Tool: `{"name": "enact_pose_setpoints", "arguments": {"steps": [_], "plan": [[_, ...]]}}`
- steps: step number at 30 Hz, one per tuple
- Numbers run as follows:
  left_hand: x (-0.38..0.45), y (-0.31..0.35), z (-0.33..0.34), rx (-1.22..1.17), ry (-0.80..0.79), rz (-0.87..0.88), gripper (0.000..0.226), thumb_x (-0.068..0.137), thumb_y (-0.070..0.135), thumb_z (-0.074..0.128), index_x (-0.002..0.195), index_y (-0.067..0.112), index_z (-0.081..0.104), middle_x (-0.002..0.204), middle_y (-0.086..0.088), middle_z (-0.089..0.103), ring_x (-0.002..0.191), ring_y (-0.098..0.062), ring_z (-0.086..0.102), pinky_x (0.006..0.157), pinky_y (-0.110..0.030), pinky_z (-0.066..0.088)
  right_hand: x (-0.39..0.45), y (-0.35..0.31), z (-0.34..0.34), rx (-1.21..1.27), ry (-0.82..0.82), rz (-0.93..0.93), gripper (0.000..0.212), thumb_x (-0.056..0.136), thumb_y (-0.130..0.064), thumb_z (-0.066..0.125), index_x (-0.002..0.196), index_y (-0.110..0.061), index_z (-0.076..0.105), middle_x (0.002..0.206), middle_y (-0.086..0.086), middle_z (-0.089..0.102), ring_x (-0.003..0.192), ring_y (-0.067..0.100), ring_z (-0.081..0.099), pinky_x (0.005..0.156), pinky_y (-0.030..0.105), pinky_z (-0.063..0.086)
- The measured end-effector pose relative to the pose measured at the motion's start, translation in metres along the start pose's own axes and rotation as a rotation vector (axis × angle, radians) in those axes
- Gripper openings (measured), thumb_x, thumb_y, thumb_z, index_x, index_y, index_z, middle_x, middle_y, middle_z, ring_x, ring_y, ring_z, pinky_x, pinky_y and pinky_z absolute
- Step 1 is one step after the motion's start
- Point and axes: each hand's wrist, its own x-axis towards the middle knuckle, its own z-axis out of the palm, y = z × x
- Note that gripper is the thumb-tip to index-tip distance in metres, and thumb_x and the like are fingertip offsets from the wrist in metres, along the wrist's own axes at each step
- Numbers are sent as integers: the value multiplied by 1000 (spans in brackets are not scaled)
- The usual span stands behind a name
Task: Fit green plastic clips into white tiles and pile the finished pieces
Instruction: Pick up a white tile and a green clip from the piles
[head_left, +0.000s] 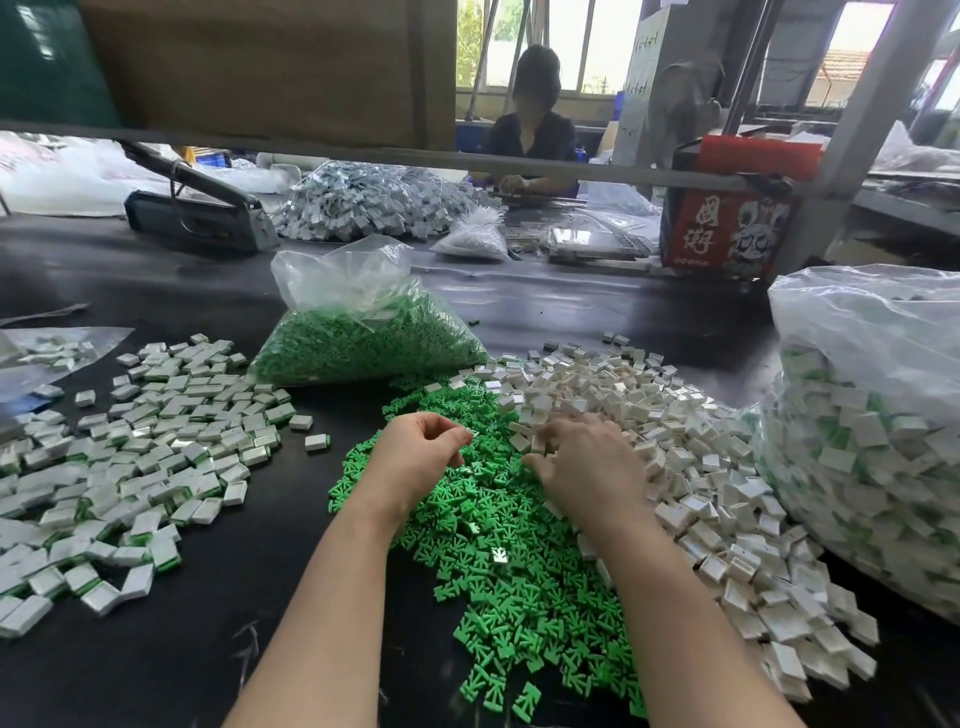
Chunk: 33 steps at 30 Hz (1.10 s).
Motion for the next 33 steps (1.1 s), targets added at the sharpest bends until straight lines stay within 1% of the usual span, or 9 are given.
{"name": "enact_pose_setpoints", "arguments": {"steps": [2,5,10,14,16,18,21,27,33], "plan": [[0,0,5,8,4,12,13,92,25,67,82,17,70,59,7,66,50,-2,52,61,-26,42,0,-1,7,-17,56,-3,31,90,-47,62,115,-29,65,120,-3,61,107,19,56,91,35,52],[-1,0,11,31,-9,25,11,93,23,66,84,18,70,64,6,68,52,-1,55,60,-23,44,1,0,11,-13,113,-34,20,91,-39,62,106,-26,67,103,-6,67,95,15,56,84,29,49],[-1,2,18,-166,-104,-23,14,92,30,67,94,17,70,75,5,75,61,-1,66,53,-17,47,1,-6,-3,462,214,-98,17,87,-29,72,102,-22,76,94,-7,75,81,7,65,80,28,55],[-4,3,22,-396,-141,-47,23,74,30,78,91,15,75,77,0,76,66,-7,68,54,-17,50,-1,-18,-6,559,145,-235,23,87,-16,70,108,-25,75,88,-11,73,58,-11,54,58,6,42],[-2,1,19,-448,-107,-61,20,77,12,78,97,11,74,78,-2,76,67,-9,69,54,-17,51,-2,-17,-7,591,89,-209,30,88,-12,68,117,-21,70,96,-4,75,60,-9,57,62,9,49],[0,0,12,-569,-81,-88,29,72,2,78,98,9,71,80,-5,76,68,-12,71,56,-18,53,-2,-14,-8,457,-9,-188,30,89,-20,69,118,-24,68,105,-2,73,80,0,63,82,21,55],[0,3,6,-677,-79,-85,42,58,4,80,97,9,67,86,-6,77,74,-14,73,55,-19,54,-4,-15,-5,122,-192,-214,30,84,-43,71,113,-34,68,122,-6,62,113,15,54,105,41,44],[-1,5,4,-817,-131,-58,55,47,13,87,99,13,67,95,-7,77,77,-14,73,56,-20,56,-3,-16,2,127,-117,-201,9,90,-33,66,93,-24,67,94,-7,67,93,12,58,91,33,51],[0,3,0,-1009,-261,-97,16,70,9,74,85,13,78,93,-9,76,80,-15,74,60,-23,58,-1,-13,-2,556,-48,-54,7,94,-16,59,89,-11,62,80,1,65,71,15,62,69,29,58]]}}
